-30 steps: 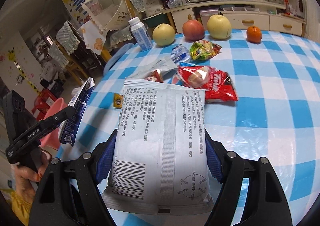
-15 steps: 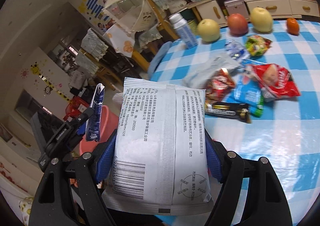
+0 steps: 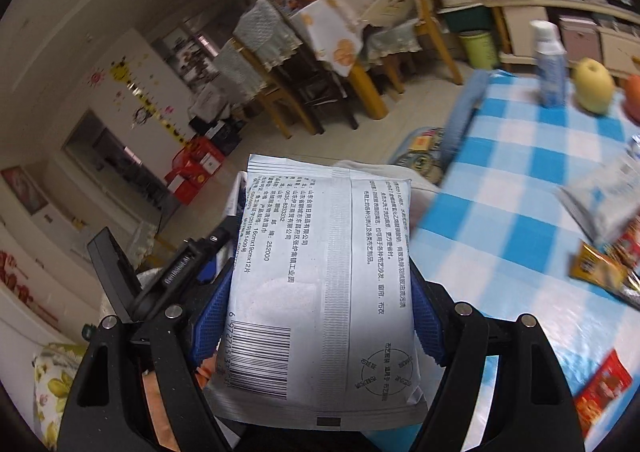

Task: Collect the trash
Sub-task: 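Release the carton and paper packet into the pink bucket from both tools, then move both open tools back toward the table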

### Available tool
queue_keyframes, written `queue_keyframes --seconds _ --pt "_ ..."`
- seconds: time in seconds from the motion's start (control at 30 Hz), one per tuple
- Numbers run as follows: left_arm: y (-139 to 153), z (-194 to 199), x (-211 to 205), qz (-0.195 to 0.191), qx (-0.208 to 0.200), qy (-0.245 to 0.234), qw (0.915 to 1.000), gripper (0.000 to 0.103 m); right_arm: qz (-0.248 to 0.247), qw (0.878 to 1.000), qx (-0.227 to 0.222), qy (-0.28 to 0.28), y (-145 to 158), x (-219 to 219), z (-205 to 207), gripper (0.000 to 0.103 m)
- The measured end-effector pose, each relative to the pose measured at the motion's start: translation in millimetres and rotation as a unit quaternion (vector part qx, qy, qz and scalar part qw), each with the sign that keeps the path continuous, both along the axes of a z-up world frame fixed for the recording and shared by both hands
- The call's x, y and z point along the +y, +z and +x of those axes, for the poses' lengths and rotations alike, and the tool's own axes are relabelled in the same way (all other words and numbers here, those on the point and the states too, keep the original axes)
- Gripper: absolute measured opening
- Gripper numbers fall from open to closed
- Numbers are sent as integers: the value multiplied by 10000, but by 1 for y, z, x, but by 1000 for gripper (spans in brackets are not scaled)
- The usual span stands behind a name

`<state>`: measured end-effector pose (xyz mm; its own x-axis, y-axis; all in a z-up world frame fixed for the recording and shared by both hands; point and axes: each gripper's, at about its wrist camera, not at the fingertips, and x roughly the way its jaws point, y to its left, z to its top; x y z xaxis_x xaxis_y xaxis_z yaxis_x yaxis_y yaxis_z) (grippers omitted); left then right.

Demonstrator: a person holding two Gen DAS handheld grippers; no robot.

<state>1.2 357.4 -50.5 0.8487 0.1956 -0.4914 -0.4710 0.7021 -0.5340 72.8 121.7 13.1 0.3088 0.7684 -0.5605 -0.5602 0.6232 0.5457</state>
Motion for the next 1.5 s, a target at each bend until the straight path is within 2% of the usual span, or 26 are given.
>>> queue_keyframes --seconds 0.13,0.2,0.23,0.27,0.4,0.53,0.63,0.8,1.03,1.17,1.33,1.5 --pt "-4 -2 19 -186 -29 198 9996 54 -16 9995 -100 284 5 59 5 80" --pt "-5 -2 25 -132 45 309 9994 62 -57 9989 -206 423 4 85 6 83" --pt "-6 -3 26 -86 115 410 9991 77 -106 9987 -238 431 2 94 8 85" --pt "-6 -3 28 -41 147 530 9985 82 -160 9986 -263 427 -1 103 9 85" --pt "-2 -4 29 219 180 661 9974 84 -117 9992 -316 233 -7 110 7 87" --pt "4 -3 22 630 233 701 9953 91 -195 9989 -429 -58 -14 89 7 88" --pt "9 -4 16 825 217 657 9942 92 -286 9981 -465 -268 -19 68 2 88" --pt "10 1 2 762 234 254 9965 92 -437 9961 -536 -553 -30 26 -9 88" --pt "13 10 -34 905 165 -290 9953 92 -520 9936 -583 -817 -42 -32 -23 89" --pt "14 14 -53 873 -24 -656 9940 92 -513 9920 -618 -976 -46 -61 -31 89" --pt "17 22 -84 1023 -133 -1135 9882 92 -604 9887 -743 -1151 -47 -87 -39 89" --pt "19 30 -125 1418 -88 -1658 9759 92 -677 9835 -988 -1358 -45 -112 -48 89"
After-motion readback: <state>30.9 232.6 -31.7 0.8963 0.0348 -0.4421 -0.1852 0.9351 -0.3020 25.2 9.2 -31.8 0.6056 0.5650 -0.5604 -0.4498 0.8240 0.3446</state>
